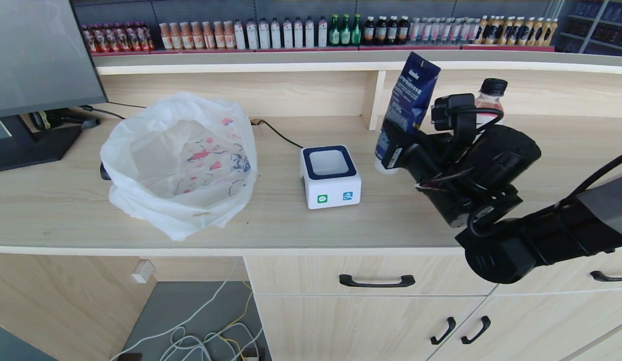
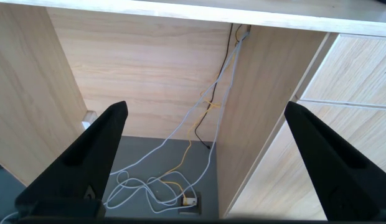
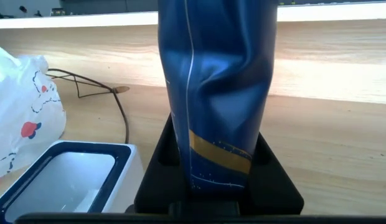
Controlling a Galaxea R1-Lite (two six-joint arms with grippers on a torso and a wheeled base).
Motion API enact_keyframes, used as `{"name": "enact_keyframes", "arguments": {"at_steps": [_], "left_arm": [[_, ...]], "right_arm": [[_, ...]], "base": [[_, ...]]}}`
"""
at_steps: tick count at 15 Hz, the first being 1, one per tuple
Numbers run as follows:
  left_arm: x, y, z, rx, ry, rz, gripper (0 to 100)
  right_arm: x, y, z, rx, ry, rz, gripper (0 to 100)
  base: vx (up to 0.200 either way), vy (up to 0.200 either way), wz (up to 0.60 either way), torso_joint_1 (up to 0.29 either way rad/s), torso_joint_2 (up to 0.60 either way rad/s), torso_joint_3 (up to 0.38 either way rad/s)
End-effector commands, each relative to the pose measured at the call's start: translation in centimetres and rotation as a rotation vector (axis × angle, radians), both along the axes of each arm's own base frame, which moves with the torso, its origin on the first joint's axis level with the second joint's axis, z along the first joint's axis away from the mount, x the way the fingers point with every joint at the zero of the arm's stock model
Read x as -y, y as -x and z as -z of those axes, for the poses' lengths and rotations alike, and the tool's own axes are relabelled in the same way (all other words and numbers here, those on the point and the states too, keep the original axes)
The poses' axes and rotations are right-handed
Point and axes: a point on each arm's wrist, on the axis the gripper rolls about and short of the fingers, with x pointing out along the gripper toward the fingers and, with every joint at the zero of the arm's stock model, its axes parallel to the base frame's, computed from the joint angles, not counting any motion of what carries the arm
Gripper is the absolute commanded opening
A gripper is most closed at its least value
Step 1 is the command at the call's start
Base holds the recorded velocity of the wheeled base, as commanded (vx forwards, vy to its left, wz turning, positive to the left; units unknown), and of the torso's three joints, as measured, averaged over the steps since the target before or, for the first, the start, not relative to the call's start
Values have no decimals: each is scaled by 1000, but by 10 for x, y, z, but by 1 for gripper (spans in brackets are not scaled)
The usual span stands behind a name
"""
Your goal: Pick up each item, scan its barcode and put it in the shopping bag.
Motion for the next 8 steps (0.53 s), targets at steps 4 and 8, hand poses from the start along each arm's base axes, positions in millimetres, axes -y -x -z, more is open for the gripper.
{"name": "enact_keyframes", "arguments": {"at_steps": [4, 8], "left_arm": [[0, 0, 0, 0, 0, -1, 100], [0, 0, 0, 0, 0, -1, 100]], "right_arm": [[22, 49, -29, 34, -16, -10, 0], [35, 94, -39, 45, -22, -48, 0]], "base": [[0, 0, 0, 0, 0, 0], [0, 0, 0, 0, 0, 0]]}}
